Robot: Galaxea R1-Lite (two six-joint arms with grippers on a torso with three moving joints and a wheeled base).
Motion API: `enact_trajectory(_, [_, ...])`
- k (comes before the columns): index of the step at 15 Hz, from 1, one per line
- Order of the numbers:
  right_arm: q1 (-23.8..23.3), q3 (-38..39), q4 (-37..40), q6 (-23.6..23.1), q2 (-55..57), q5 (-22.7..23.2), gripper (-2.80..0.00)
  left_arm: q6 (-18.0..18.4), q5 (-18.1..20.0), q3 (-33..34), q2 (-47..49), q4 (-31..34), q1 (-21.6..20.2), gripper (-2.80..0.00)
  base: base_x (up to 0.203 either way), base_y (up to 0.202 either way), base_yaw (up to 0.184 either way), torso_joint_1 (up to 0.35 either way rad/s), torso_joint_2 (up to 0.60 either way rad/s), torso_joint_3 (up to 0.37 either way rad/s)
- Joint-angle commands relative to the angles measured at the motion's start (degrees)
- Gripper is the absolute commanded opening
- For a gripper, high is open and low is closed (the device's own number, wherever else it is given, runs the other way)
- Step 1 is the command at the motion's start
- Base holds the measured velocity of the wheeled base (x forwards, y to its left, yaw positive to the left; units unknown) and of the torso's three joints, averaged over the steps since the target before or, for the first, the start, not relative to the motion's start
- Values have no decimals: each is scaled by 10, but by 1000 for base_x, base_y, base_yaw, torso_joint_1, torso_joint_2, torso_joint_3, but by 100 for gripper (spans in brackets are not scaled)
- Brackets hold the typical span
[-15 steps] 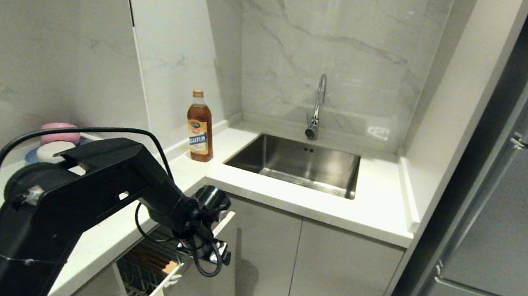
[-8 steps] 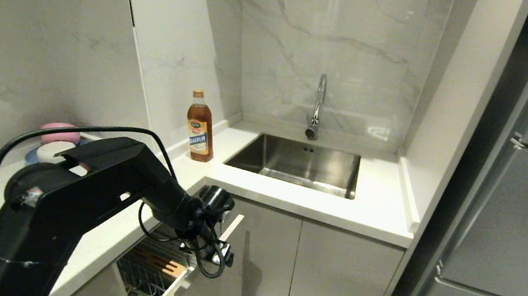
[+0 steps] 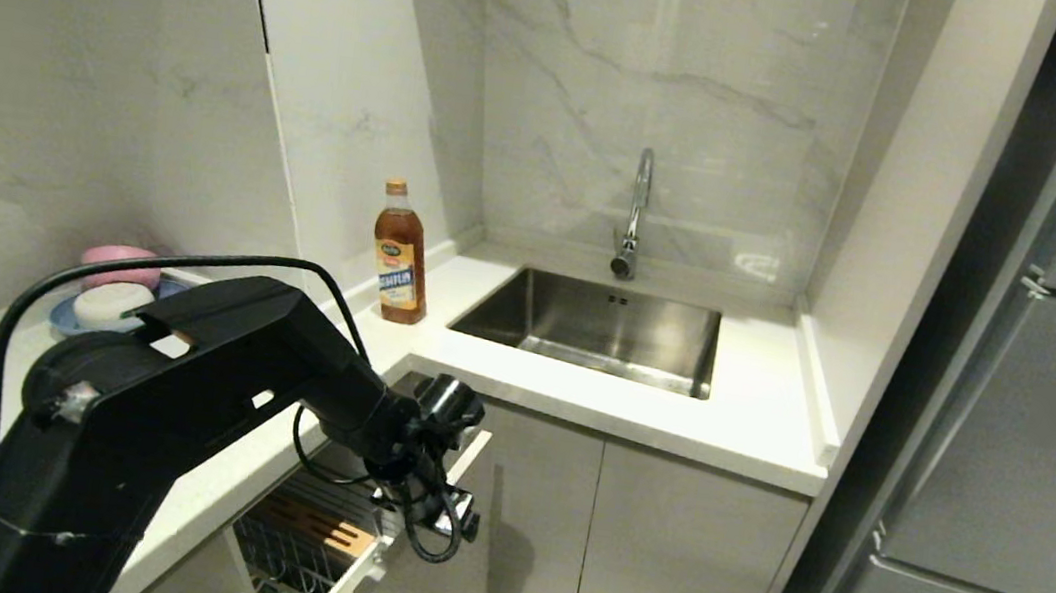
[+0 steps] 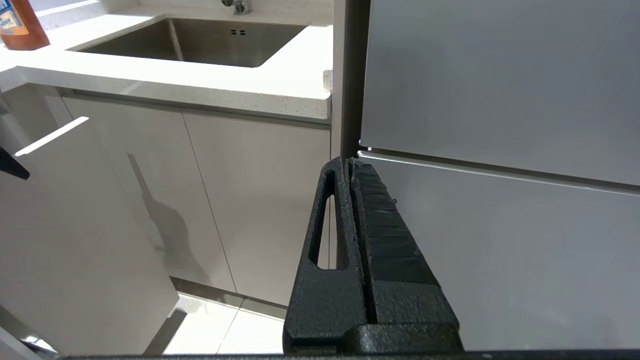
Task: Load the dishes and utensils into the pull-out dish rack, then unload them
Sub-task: Open the cupboard
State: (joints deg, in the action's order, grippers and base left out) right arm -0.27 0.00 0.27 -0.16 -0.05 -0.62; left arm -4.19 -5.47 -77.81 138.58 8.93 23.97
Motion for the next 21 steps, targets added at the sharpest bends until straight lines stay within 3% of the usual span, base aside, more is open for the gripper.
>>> enact_trajectory(1, [0, 1, 0, 0, 0, 0, -280, 0, 0, -8, 2, 12, 0, 0, 0, 0, 0, 0, 0, 0])
enact_trajectory(11, [0, 1, 0, 0, 0, 0, -280, -1, -12, -24, 29, 14, 4, 0, 0, 0, 0, 0, 0, 0])
enact_trajectory(21, [0, 2, 0, 0, 0, 0, -280, 1, -16, -20, 25, 21, 37, 0, 0, 0, 0, 0, 0, 0])
